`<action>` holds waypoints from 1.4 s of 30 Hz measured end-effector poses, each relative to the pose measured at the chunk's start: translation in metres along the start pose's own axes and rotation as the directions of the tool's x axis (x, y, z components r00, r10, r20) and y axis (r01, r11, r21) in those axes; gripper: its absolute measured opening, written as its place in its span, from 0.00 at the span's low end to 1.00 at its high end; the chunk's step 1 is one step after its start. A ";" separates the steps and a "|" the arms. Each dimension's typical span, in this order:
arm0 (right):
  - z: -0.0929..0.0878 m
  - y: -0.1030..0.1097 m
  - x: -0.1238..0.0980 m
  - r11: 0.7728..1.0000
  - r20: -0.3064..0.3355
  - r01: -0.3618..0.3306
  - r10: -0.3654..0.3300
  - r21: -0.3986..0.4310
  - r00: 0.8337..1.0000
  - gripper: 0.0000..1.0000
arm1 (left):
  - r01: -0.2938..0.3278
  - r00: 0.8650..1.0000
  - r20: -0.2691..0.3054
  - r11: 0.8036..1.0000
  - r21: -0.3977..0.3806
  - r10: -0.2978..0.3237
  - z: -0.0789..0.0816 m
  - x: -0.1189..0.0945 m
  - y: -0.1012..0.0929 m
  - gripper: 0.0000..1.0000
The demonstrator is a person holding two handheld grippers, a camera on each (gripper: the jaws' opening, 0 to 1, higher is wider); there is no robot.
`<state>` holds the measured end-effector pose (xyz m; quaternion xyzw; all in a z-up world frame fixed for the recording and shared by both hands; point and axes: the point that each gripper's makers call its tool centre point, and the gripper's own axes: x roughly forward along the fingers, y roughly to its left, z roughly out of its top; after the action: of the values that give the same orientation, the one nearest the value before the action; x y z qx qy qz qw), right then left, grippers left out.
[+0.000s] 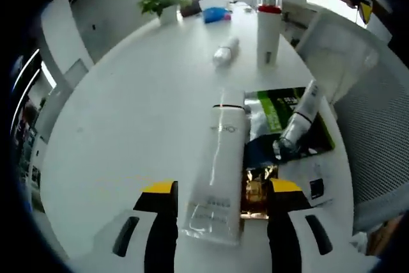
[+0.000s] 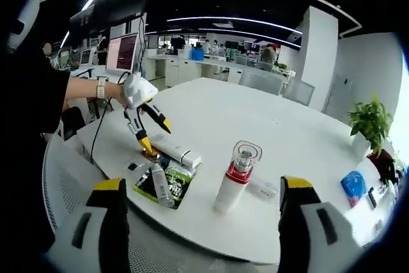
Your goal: Arrange the skincare products in the storage area until every visible bottle or jar stands upright without overlapping.
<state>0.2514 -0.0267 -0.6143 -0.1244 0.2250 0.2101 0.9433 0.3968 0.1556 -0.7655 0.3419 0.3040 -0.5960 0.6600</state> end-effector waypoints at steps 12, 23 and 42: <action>-0.005 0.014 -0.002 0.997 -0.017 0.044 -0.043 0.059 0.999 0.99 | 0.100 0.995 -0.032 0.995 0.017 -0.099 -0.004 0.014 -0.001 0.44; -0.008 -0.011 0.003 0.998 0.023 -0.019 0.018 0.056 1.000 0.99 | 0.137 0.988 -0.077 0.990 0.028 -0.134 -0.004 0.016 -0.005 0.37; -0.027 -0.054 0.000 0.982 0.066 -0.189 0.187 0.027 0.980 0.97 | 0.089 0.966 -0.246 0.995 0.033 -0.078 -0.002 0.017 -0.008 0.30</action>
<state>0.2663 -0.0830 -0.6301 -0.0806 0.2095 0.2984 0.9277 0.3910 0.1472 -0.7810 0.4139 0.3842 -0.5830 0.5841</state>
